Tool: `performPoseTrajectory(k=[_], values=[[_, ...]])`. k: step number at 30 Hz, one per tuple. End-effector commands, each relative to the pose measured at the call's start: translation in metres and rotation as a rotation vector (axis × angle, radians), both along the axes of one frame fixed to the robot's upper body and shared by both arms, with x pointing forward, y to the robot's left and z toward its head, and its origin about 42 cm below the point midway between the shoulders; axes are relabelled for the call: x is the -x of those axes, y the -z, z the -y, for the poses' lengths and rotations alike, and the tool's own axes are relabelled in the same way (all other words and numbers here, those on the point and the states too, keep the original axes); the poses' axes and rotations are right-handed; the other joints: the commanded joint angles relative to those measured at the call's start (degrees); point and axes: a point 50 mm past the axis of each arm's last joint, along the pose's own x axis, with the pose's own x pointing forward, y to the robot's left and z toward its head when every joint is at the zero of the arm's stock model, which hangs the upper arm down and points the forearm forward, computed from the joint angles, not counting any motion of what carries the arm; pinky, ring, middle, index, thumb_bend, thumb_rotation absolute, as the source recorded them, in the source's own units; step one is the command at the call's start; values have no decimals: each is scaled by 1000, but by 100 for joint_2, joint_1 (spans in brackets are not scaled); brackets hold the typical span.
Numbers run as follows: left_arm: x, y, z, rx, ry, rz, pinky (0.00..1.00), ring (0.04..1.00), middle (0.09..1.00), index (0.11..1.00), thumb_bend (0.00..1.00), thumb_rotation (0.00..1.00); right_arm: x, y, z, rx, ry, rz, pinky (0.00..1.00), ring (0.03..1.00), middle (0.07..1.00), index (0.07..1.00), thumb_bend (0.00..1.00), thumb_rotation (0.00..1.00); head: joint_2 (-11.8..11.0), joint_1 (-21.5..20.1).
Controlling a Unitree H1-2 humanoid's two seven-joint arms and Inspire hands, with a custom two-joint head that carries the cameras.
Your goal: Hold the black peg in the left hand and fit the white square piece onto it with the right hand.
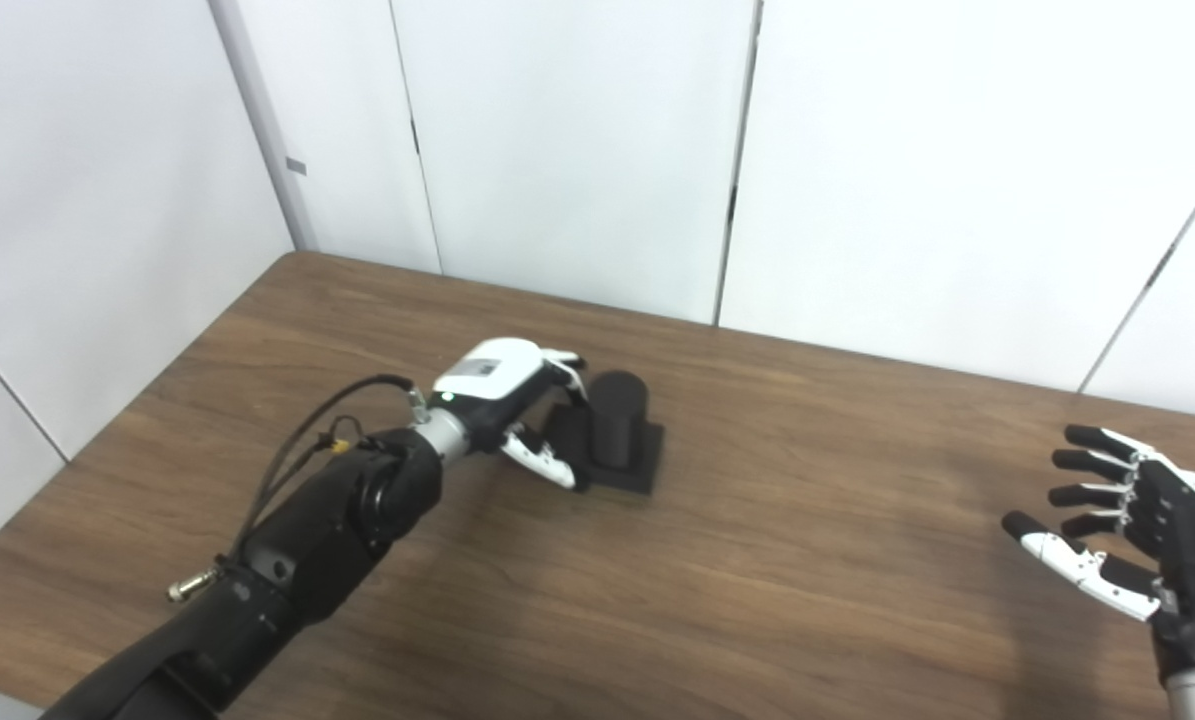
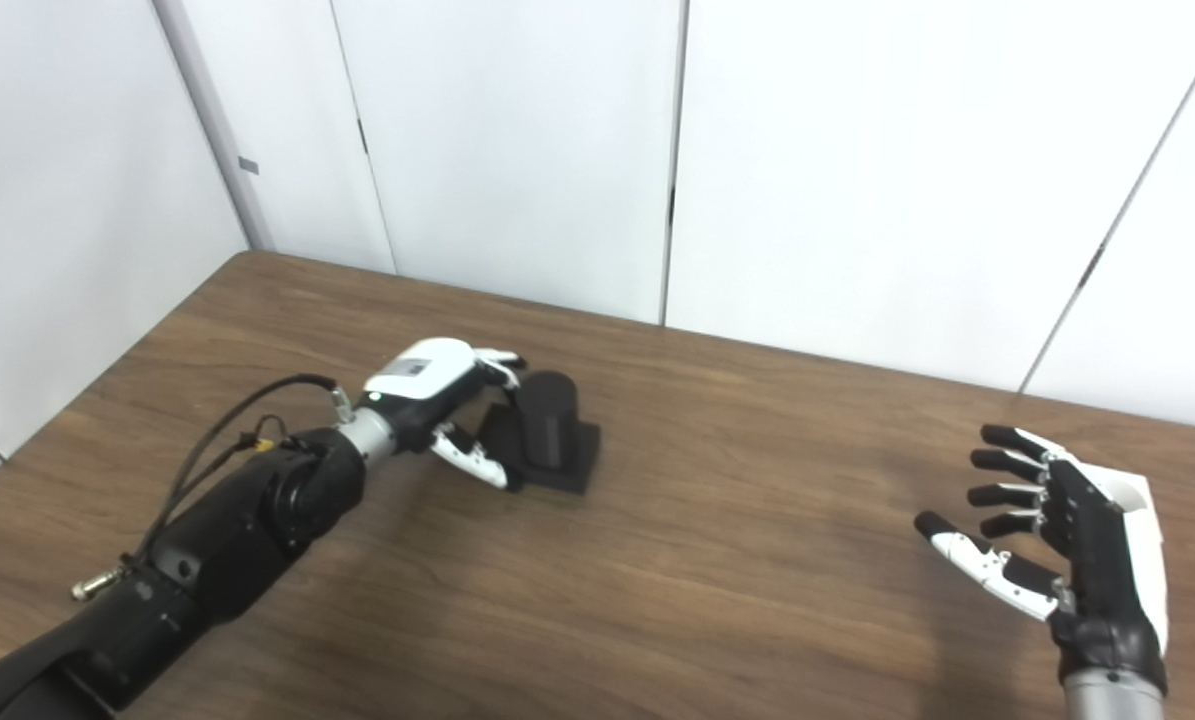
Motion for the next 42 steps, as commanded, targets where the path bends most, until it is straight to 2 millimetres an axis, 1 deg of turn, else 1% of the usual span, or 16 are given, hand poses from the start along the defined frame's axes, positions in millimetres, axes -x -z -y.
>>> performPoseTrajectory(k=[1, 6, 8, 13, 16, 19, 23, 26, 29, 32, 34, 36, 37, 39, 40, 42], values=[[3, -2, 20, 3, 104, -4, 775, 921, 906, 488, 524, 61, -4, -20, -3, 6, -13, 94, 471, 592, 696, 731, 530, 0, 4, -8], [11, 1, 44, -7, 215, -12, 754, 914, 897, 488, 524, 64, -5, -17, -1, 26, -19, 106, 473, 586, 696, 733, 540, 0, 60, -164], [14, 3, 51, -10, 247, -23, 744, 910, 893, 489, 524, 65, -6, -16, -1, 36, -21, 110, 475, 588, 696, 734, 544, 0, 88, -235], [22, 9, 68, -10, 313, -71, 755, 911, 894, 489, 524, 65, -7, -15, -1, 52, -26, 125, 474, 588, 691, 731, 544, 0, 150, -416], [27, 14, 79, -20, 357, -99, 729, 904, 893, 489, 524, 65, -8, -14, -2, 49, -25, 126, 465, 583, 685, 725, 548, 0, 190, -527], [34, 22, 91, -29, 405, -121, 681, 883, 887, 490, 524, 65, -8, -13, -3, 35, -24, 120, 470, 591, 689, 728, 551, 0, 233, -635], [41, 29, 104, -59, 464, -156, 710, 898, 895, 490, 524, 67, -9, -12, -4, 31, -30, 124, 465, 591, 691, 733, 547, 0, 280, -780], [46, 35, 114, -81, 504, -172, 708, 896, 895, 490, 524, 67, -10, -12, -5, 29, -27, 128, 464, 585, 683, 729, 555, 0, 303, -887], [50, 39, 119, -126, 537, -180, 704, 899, 894, 490, 523, 68, -10, -11, -6, 26, -30, 134, 459, 581, 678, 725, 560, 0, 322, -997], [51, 44, 122, -200, 575, -172, 736, 912, 896, 490, 523, 70, -11, -12, -6, 30, -30, 136, 454, 578, 675, 721, 558, 0, 336, -1122], [52, 48, 123, -282, 605, -148, 759, 912, 903, 491, 522, 73, -10, -11, -7, 33, -25, 130, 459, 579, 673, 717, 558, 0, 336, -1189], [54, 51, 123, -319, 617, -137, 779, 907, 907, 491, 522, 73, -9, -11, -9, 27, -20, 125, 468, 581, 673, 713, 565, 0, 321, -1435], [54, 51, 122, -322, 618, -135, 785, 902, 906, 491, 523, 72, -9, -11, -10, 24, -18, 124, 472, 584, 675, 715, 570, 0, 321, -1435], [55, 52, 120, -315, 623, -131, 783, 897, 904, 491, 523, 72, -8, -11, -10, 27, -19, 124, 475, 591, 681, 720, 571, 0, 276, -1804], [55, 53, 119, -310, 625, -128, 770, 889, 902, 491, 523, 71, -8, -12, -9, 38, -23, 127, 481, 595, 686, 725, 568, 0, 276, -1804], [56, 54, 118, -311, 629, -125, 764, 882, 903, 491, 524, 70, -8, -16, -7, 58, -27, 133, 487, 596, 690, 728, 567, 0, 200, -2180]])
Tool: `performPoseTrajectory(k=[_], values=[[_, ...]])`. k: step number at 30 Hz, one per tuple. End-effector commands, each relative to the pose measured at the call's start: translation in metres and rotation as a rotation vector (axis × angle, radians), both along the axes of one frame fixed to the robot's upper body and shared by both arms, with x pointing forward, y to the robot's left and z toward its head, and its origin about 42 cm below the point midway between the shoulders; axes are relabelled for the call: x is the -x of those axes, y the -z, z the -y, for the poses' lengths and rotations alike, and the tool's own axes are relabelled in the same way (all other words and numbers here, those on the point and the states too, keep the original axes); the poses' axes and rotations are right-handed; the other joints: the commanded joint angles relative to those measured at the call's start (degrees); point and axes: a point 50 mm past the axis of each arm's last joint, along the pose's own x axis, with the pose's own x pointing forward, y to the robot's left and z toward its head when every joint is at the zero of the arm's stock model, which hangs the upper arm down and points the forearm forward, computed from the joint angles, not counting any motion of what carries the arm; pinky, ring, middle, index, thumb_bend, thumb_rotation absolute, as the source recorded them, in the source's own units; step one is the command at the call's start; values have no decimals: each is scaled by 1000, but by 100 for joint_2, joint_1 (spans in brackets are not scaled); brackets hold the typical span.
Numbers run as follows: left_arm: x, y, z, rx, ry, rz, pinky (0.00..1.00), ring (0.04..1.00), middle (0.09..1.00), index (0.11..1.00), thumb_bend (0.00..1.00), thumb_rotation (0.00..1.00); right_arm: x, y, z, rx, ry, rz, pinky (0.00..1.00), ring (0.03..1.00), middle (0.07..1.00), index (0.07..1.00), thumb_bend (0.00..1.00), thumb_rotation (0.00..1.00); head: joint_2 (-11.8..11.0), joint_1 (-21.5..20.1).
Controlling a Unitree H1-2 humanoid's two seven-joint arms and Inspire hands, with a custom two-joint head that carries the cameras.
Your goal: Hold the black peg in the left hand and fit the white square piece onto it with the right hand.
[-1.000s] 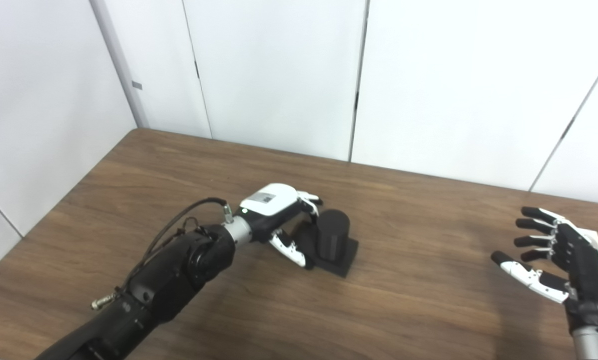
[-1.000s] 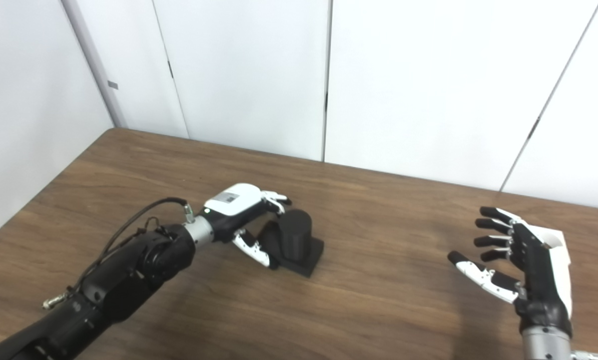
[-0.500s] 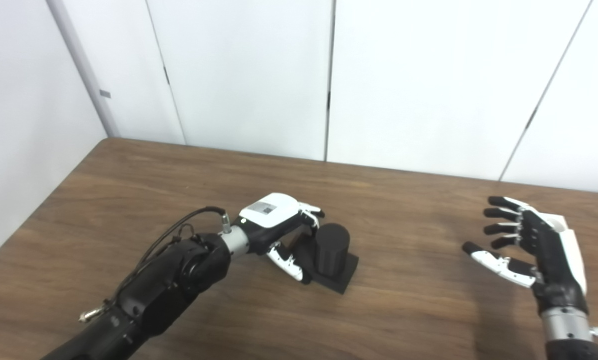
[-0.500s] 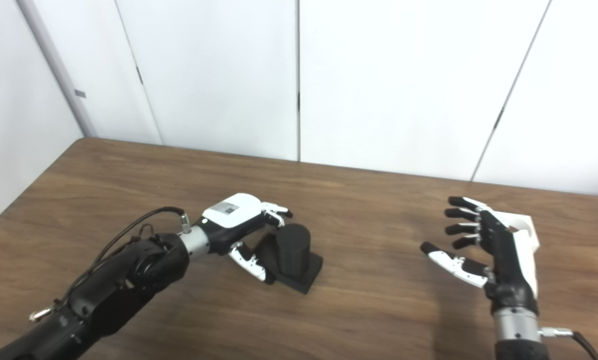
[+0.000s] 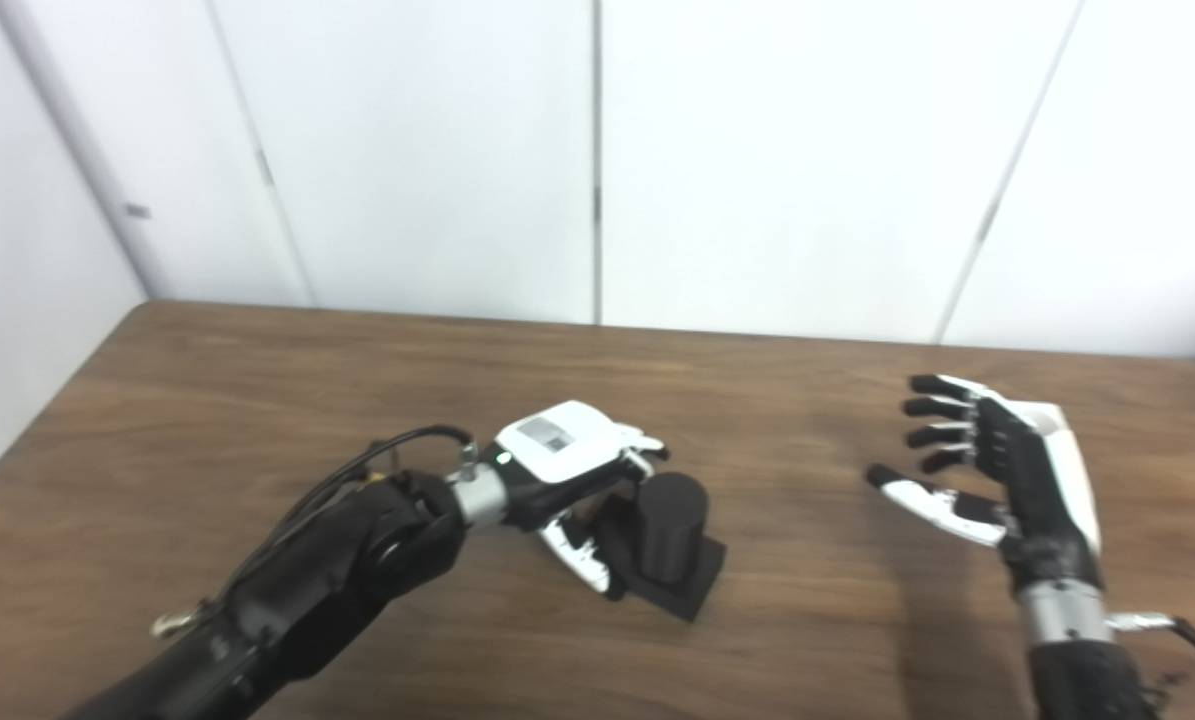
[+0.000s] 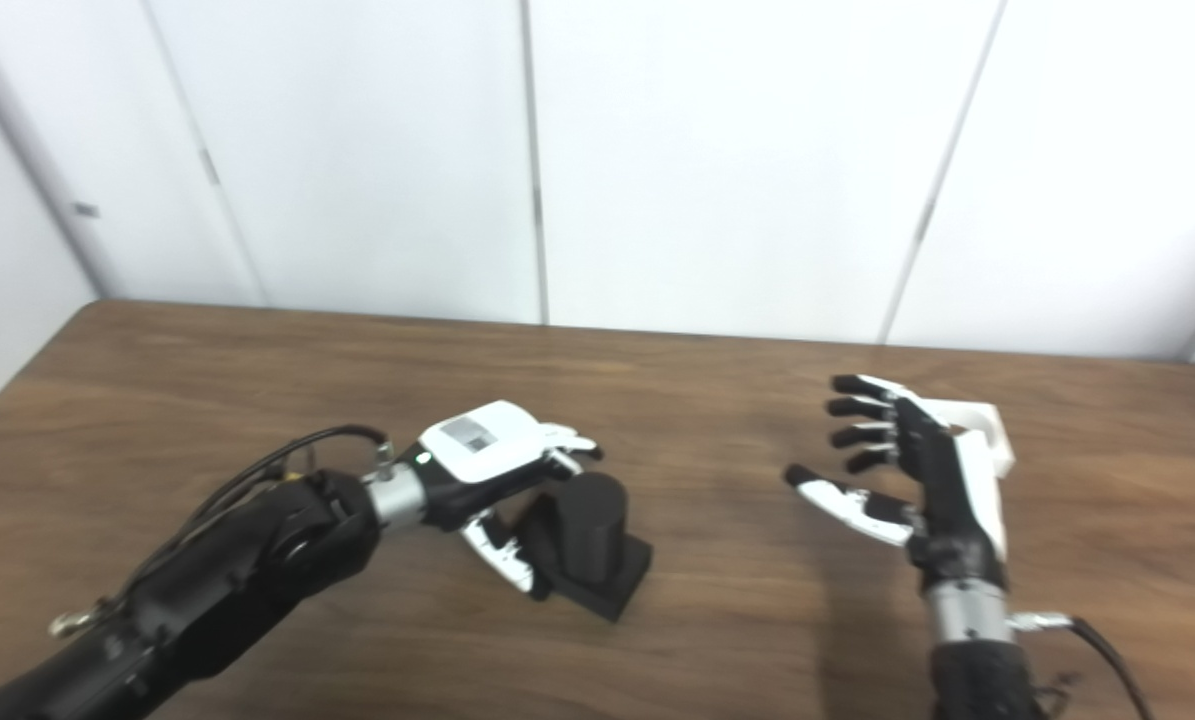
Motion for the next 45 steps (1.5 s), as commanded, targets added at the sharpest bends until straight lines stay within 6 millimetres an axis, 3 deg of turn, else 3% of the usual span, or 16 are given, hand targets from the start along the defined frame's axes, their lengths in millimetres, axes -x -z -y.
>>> performPoseTrajectory(k=[1, 6, 10, 16, 21, 24, 25, 30, 45], values=[[38, 59, 1, -163, 91, -135, 766, 880, 905, 491, 524, 70, -5, -25, 1, 41, -13, 98, 481, 594, 691, 727, 571, 0, 6, -4], [37, 62, -7, -151, 87, -144, 768, 883, 904, 491, 524, 68, -14, -41, 13, 123, -33, 130, 468, 591, 686, 701, 602, 0, -322, -698], [37, 64, -13, -140, 79, -145, 766, 879, 898, 491, 524, 66, -20, -55, 24, 205, -47, 118, 491, 604, 685, 664, 621, 12, -474, -966], [38, 67, -24, -145, 83, -129, 755, 866, 885, 491, 523, 66, -34, -84, 48, 456, -56, 73, 546, 662, 735, 710, 666, 80, -674, -1298], [41, 69, -30, -160, 79, -136, 776, 866, 884, 492, 523, 65, -51, -119, 68, 779, -75, -59, 584, 741, 817, 781, 720, 112, -765, -1460], [42, 75, -32, -150, 83, -138, 783, 872, 886, 492, 523, 67, -66, -140, 78, 1034, -68, -217, 703, 878, 922, 868, 811, 65, -795, -1514], [42, 76, -32, -145, 84, -139, 783, 872, 886, 492, 523, 67, -70, -144, 80, 1091, -62, -260, 703, 878, 922, 868, 811, 65, -800, -1528], [42, 79, -33, -135, 83, -146, 780, 879, 895, 492, 523, 70, -93, -151, 87, 1272, -16, -371, 834, 936, 950, 887, 890, 51, -846, -1594], [45, 83, -38, -126, 76, -152, 816, 899, 902, 493, 523, 71, -141, -151, 94, 1344, 82, -516, 913, 973, 980, 944, 879, 104, -832, -1581]])
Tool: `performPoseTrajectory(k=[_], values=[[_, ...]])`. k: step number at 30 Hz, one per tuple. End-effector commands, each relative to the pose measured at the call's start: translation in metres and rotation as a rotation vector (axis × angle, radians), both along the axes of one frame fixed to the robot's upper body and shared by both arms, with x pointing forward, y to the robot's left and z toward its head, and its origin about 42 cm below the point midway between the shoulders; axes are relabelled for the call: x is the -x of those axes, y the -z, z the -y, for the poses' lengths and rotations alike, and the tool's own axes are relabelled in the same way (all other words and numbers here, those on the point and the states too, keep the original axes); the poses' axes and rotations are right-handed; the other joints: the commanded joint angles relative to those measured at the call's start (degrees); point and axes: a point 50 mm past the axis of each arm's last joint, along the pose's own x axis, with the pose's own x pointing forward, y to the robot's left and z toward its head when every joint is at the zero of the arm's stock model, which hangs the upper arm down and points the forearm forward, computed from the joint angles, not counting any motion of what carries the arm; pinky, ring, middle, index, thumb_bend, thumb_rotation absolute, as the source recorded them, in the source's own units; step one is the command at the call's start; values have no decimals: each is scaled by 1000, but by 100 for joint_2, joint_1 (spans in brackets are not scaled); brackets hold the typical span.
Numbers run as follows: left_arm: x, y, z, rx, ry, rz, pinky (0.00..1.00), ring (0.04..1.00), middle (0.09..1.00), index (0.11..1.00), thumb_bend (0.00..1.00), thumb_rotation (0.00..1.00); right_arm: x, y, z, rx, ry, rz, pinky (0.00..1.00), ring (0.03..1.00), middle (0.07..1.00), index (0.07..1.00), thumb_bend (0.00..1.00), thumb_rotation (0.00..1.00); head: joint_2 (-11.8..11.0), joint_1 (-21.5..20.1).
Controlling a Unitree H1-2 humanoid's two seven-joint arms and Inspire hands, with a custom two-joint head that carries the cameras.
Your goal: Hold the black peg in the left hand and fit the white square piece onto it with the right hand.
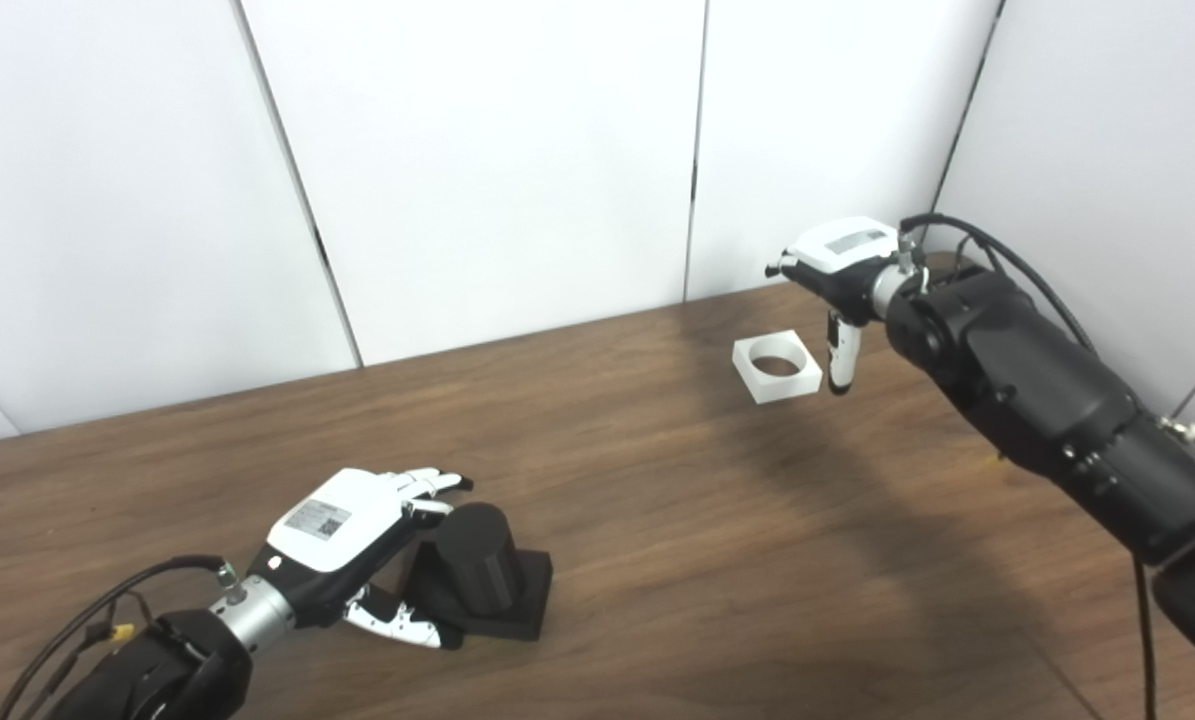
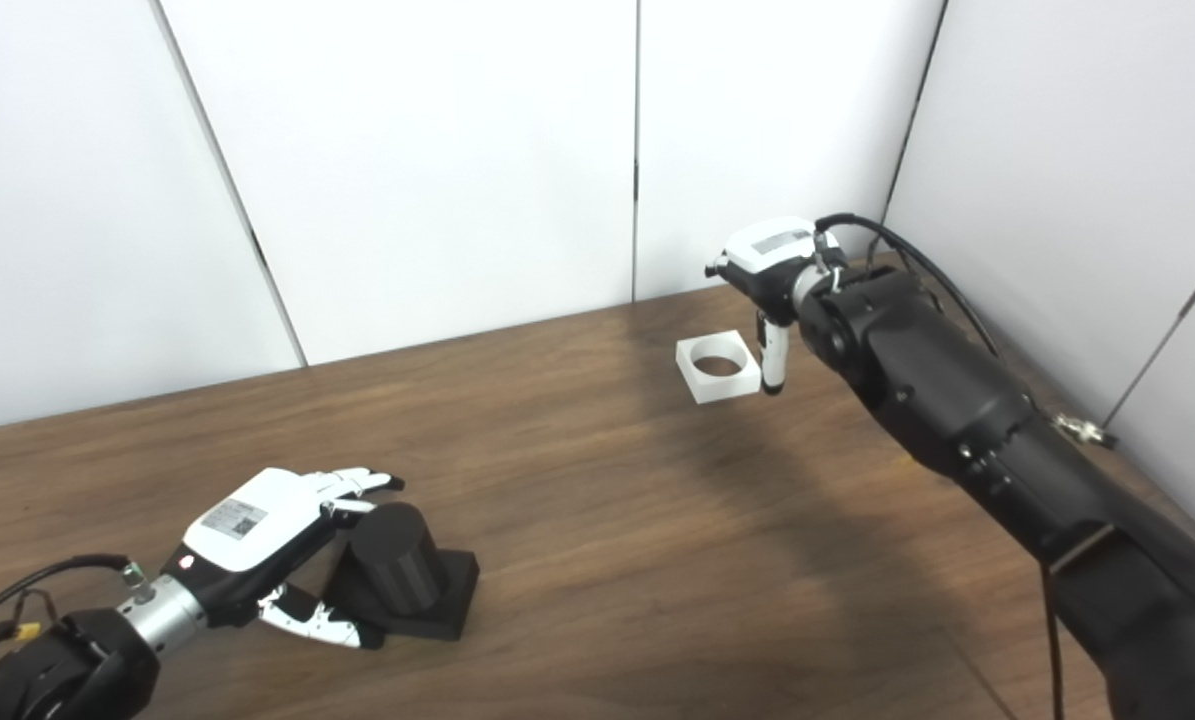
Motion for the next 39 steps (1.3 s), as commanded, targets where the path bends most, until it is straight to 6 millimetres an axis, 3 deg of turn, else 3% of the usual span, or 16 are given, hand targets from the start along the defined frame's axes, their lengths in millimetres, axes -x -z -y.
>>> performPoseTrajectory(k=[1, 10, 25, 39], values=[[41, 64, -19, -225, 44, -176, 812, 896, 900, 493, 523, 71, -12, -31, 0, 28, 22, 75, 910, 969, 979, 943, 877, 104, 3, -4], [43, 60, -14, -222, 48, -180, 809, 894, 892, 492, 523, 70, -31, -17, 3, -21, 31, 3, 856, 940, 964, 933, 896, 133, 57, 65], [47, 48, -11, -210, 45, -180, 778, 875, 881, 491, 523, 65, -41, 13, -1, -61, 14, -71, 830, 926, 944, 914, 899, 164, 163, 183], [45, 38, -7, -202, 40, -176, 763, 859, 883, 491, 523, 64, -53, 33, -16, -85, -28, -64, 778, 903, 912, 836, 798, 131, 233, 288]])
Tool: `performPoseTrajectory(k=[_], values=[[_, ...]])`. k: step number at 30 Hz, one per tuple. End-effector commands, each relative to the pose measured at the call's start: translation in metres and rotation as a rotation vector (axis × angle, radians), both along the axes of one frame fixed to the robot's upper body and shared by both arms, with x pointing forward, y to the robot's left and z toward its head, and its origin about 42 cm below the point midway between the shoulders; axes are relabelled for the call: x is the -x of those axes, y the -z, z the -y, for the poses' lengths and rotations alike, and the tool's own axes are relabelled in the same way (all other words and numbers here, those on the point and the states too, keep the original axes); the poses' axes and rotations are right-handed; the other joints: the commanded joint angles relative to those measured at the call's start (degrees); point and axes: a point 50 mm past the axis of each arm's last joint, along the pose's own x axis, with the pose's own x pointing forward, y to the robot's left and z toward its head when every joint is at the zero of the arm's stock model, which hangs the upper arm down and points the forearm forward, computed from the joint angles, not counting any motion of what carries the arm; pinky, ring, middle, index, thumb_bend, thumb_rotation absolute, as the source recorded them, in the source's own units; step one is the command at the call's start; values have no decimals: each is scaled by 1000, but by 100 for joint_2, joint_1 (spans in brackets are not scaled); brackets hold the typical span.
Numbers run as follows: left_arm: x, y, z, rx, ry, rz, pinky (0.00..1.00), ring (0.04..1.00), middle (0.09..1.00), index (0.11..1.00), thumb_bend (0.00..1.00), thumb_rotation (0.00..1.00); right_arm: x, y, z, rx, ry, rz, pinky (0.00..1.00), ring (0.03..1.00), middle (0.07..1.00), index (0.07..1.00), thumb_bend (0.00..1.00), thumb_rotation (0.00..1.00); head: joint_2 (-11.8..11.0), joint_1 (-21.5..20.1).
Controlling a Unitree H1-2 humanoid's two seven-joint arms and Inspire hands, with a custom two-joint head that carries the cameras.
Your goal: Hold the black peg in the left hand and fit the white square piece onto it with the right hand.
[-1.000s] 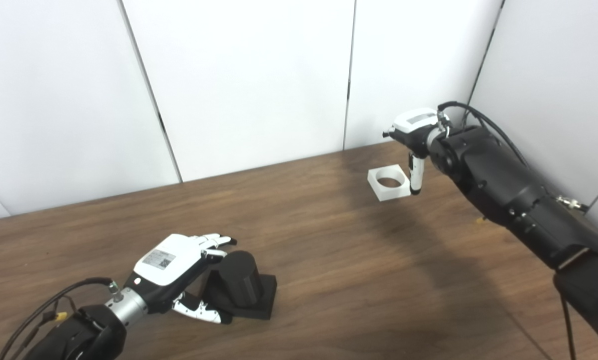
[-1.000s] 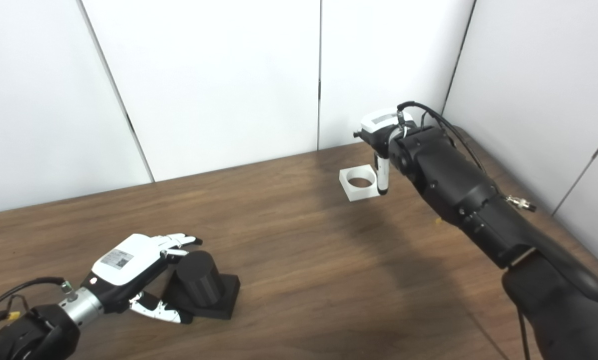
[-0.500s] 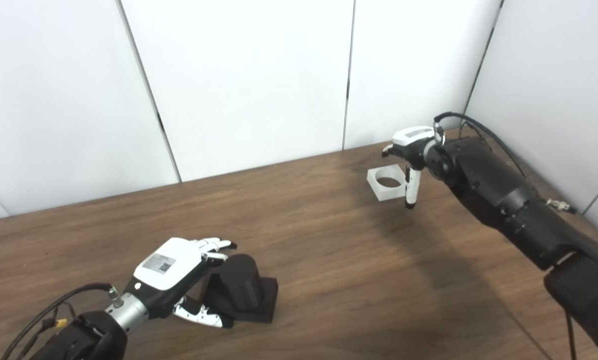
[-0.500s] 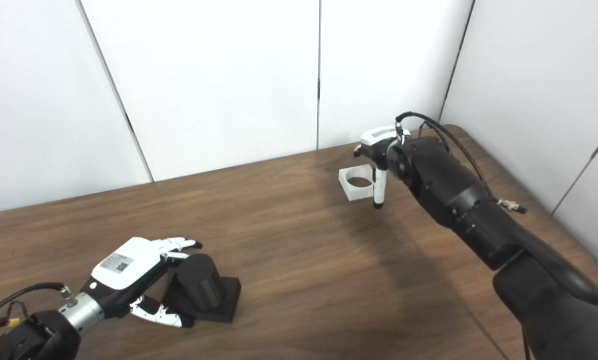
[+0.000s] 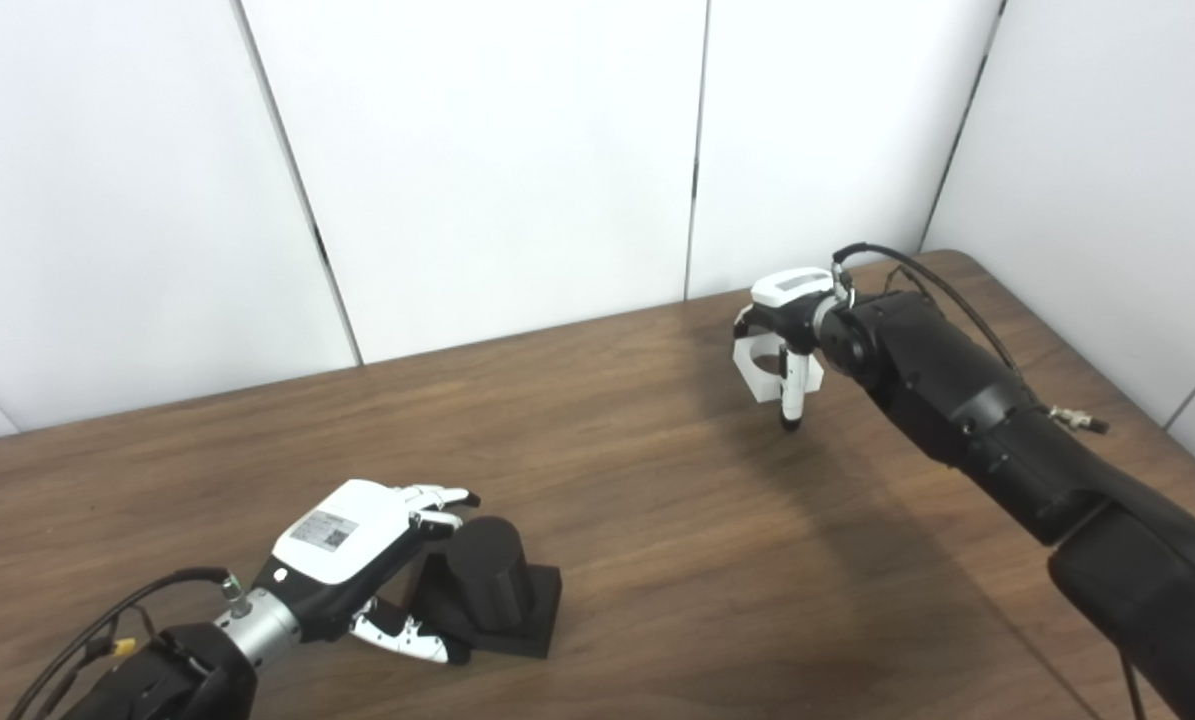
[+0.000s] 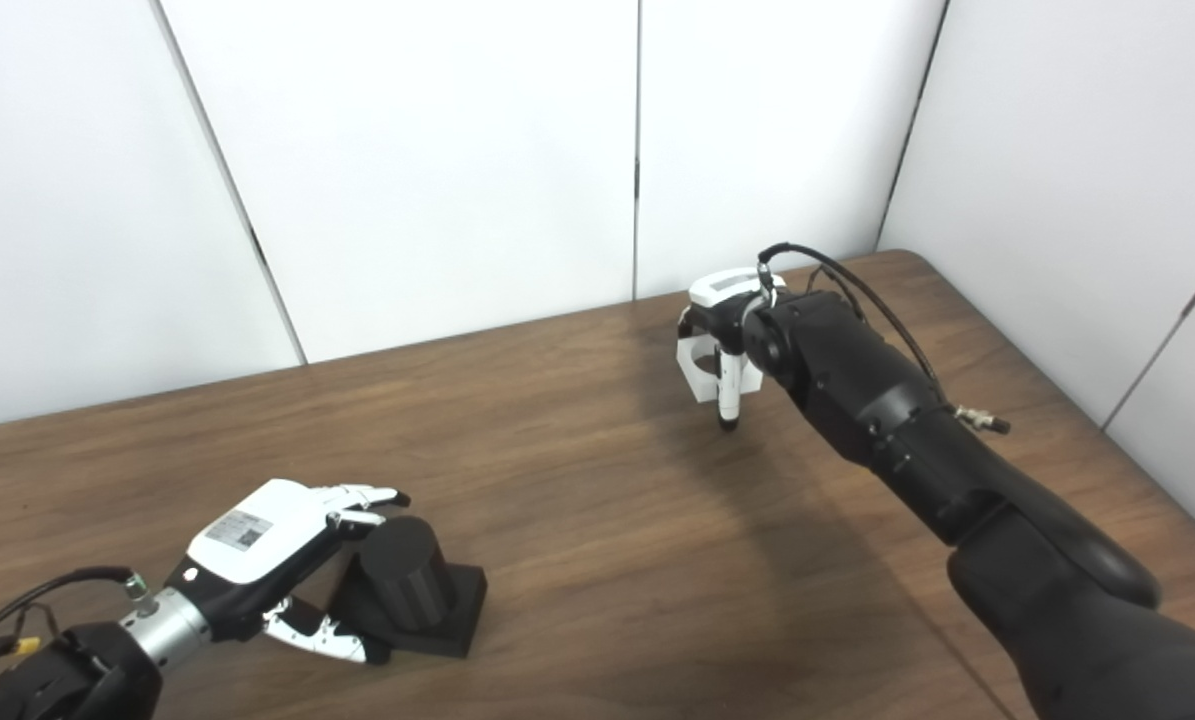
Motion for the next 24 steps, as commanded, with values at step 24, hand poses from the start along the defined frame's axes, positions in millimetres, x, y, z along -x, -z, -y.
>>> performPoseTrajectory(k=[24], values=[[34, 41, -16, -186, 28, -150, 758, 856, 876, 491, 524, 64, -11, -10, 13, 71, 19, 47, 733, 875, 883, 747, 807, 198, 121, 4]])
